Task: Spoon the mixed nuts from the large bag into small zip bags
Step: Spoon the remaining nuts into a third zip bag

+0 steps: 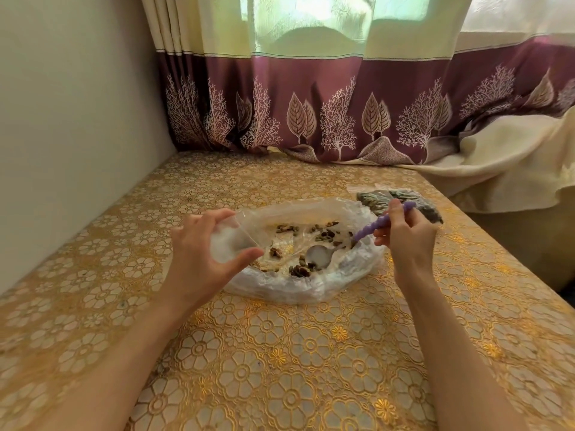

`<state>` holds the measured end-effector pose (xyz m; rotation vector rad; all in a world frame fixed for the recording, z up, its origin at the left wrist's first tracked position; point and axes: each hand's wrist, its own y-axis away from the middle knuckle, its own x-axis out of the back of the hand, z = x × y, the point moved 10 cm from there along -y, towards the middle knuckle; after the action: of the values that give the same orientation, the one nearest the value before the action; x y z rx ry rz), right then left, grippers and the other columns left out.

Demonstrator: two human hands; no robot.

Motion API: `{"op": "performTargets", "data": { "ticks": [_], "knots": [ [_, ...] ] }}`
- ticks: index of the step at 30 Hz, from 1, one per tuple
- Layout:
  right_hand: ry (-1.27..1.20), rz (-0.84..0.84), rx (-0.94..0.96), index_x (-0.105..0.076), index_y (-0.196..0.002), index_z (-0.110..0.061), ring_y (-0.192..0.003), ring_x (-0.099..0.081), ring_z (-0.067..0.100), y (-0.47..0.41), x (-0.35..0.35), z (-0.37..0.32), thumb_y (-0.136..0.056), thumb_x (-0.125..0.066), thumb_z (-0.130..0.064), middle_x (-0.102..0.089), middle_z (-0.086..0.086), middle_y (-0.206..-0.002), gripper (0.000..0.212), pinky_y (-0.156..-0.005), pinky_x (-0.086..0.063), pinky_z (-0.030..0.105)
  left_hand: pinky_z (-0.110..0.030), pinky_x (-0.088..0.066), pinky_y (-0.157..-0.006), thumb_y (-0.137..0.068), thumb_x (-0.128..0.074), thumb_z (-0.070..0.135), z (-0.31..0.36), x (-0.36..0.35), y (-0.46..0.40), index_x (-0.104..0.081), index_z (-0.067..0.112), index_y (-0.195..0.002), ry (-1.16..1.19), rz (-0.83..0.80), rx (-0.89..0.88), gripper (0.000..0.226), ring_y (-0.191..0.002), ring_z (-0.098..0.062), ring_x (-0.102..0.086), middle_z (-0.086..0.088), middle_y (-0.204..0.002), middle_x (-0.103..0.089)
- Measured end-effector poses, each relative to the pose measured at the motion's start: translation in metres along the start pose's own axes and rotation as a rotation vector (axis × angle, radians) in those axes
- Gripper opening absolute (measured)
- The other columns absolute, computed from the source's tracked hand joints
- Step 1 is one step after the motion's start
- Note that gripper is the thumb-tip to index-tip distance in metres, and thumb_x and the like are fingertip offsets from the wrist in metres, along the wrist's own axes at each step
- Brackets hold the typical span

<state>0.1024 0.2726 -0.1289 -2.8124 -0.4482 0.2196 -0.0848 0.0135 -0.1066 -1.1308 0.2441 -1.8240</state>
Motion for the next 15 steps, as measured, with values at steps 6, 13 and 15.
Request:
{"op": "performTargets", "data": {
  "ticks": [6,13,15],
  "knots": [
    [0.02,-0.12,0.04,-0.055,-0.068,-0.011,-0.05,-0.06,0.019,0.01,-0.019,-0.009,-0.098,-0.048,-0.025,-0.063,-0.001,-0.048,0.034,-0.043,-0.043,0.021,-0.033,-0.033,-0.08,-0.054,-0.038,0.092,0.0,0.007,-0.001,-0.037,0.037,-0.115,0.006,0.041,-0.018,0.082,-0.091,0.002,-0.029,0.009,-0.106,-0.044],
    [-0.015,-0.135,0.008,-0.053,-0.07,-0.008,-0.037,-0.051,0.007,0.009,-0.019,-0.006,-0.099,-0.047,-0.021,-0.061,-0.003,-0.045,0.032,-0.039,-0.042,0.018,-0.031,-0.031,-0.082,-0.053,-0.04,0.092,-0.005,0.009,-0.004,-0.037,0.04,-0.115,0.017,0.045,0.005,0.081,-0.099,-0.006,-0.036,0.01,-0.108,-0.044],
    [-0.023,-0.133,-0.002,-0.052,-0.07,-0.007,-0.037,-0.052,0.008,0.009,-0.019,-0.004,-0.099,-0.045,-0.02,-0.061,-0.001,-0.044,0.033,-0.038,-0.042,0.018,-0.032,-0.034,-0.083,-0.054,-0.04,0.092,-0.005,0.011,-0.004,-0.036,0.042,-0.114,0.023,0.052,0.004,0.078,-0.1,-0.011,-0.038,0.01,-0.107,-0.044]
  ]
}}
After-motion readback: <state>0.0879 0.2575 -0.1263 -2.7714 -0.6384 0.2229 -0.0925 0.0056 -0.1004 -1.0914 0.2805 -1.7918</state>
